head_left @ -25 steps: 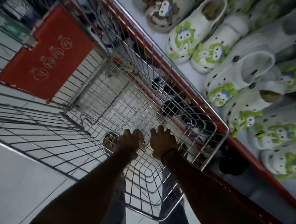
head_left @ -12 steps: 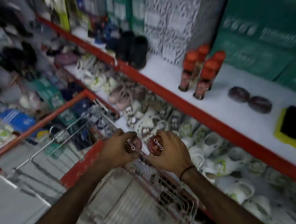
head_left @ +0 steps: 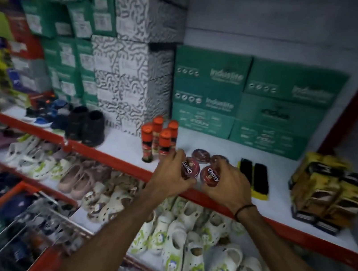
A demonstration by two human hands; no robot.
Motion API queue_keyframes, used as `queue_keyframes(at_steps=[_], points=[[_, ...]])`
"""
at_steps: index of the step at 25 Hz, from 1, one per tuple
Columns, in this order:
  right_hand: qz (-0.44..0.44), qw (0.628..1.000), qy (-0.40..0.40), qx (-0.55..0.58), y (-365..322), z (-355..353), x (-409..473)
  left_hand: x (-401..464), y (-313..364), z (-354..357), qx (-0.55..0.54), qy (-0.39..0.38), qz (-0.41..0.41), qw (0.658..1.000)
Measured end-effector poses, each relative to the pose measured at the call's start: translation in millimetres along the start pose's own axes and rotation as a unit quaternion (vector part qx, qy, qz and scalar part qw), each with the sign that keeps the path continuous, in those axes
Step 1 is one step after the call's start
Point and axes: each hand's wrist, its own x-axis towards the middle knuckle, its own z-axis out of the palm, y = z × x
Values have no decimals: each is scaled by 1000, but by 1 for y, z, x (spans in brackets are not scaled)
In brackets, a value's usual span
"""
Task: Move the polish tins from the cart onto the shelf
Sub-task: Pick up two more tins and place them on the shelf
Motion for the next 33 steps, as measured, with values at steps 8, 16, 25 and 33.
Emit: queue_keyframes(at_steps=[8, 16, 25, 33], points=[[15, 984, -73, -160, 35, 22, 24, 40, 1, 55, 126, -80, 17, 989], [-12, 983, -83, -165, 52, 32, 52, 78, -13, 64, 45, -109, 66, 991], [12, 972, -197, -124, 74, 39, 89, 123, -26, 76, 125, -199, 17, 972], [-2, 976, -181, -122, 78, 41, 86, 123, -31, 79, 110, -181, 59, 976]])
